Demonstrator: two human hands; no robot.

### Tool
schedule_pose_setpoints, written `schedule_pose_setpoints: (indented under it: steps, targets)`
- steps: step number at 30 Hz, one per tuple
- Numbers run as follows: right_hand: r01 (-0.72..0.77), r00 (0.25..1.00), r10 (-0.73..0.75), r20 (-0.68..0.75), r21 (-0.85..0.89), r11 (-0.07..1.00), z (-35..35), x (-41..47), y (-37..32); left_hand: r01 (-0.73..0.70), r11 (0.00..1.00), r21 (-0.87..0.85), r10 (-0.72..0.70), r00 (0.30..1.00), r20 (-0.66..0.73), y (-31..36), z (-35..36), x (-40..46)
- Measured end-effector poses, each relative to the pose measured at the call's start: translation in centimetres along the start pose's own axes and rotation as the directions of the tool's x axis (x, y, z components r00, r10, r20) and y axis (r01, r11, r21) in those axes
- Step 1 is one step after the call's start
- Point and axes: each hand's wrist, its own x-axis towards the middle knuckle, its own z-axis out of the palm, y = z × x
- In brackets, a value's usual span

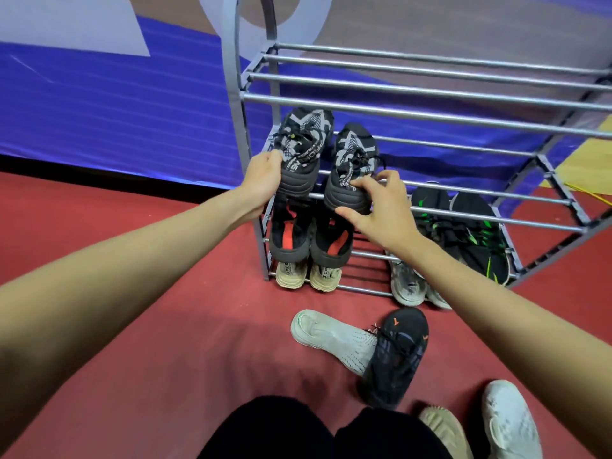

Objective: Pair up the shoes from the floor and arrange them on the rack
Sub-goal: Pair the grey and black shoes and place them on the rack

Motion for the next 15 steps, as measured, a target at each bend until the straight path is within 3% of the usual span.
schedule_pose_setpoints:
  steps: [7, 15]
  targets:
    - [-0.007, 0.999, 0.012, -0.048, 0.098, 0.995, 0.7, -0.4, 0.4, 0.047, 0.995, 0.090, -0.045, 0.999, -0.025, -0.4, 2.0, 1.8]
    - [-0.024, 0.994, 0.043, -0.097, 0.183, 0.983, 1.9, 0.0, -0.1, 0.047, 0.940, 0.339, -0.028, 0.998, -0.062, -0.9, 1.2, 1.8]
